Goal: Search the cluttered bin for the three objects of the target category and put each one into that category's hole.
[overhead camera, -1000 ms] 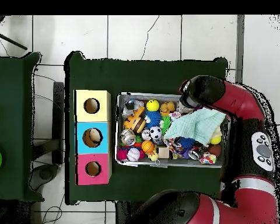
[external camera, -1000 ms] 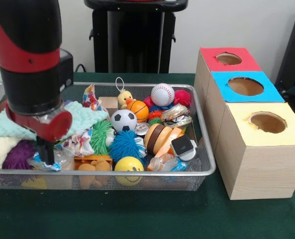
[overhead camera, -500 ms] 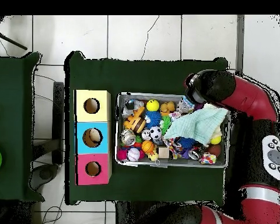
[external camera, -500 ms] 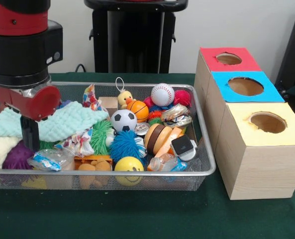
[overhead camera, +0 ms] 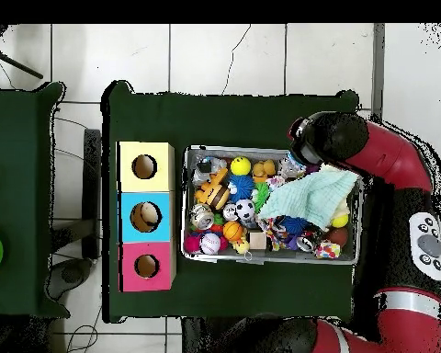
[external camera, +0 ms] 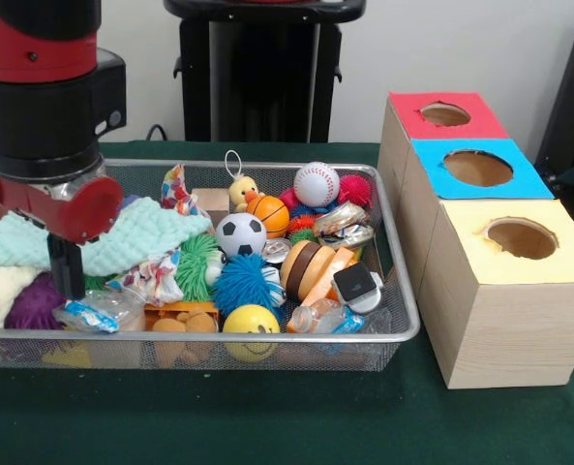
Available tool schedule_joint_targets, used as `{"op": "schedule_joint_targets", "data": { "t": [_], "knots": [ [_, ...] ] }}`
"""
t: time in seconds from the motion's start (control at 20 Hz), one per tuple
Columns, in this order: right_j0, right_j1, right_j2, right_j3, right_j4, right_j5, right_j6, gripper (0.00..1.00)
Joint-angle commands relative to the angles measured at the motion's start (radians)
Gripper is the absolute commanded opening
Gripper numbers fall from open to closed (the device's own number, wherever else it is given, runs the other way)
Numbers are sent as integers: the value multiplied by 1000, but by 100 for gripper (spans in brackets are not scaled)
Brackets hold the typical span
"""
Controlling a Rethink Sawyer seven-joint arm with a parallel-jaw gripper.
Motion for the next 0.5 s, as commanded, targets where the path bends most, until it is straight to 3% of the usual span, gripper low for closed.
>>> {"op": "schedule_joint_targets", "data": {
  "t": [0.05, 0.5],
  "knots": [
    [4, 89, 53, 68, 51, 62, 116, 0],
    [15, 122, 38, 69, 70, 40, 120, 0]
  ]
}}
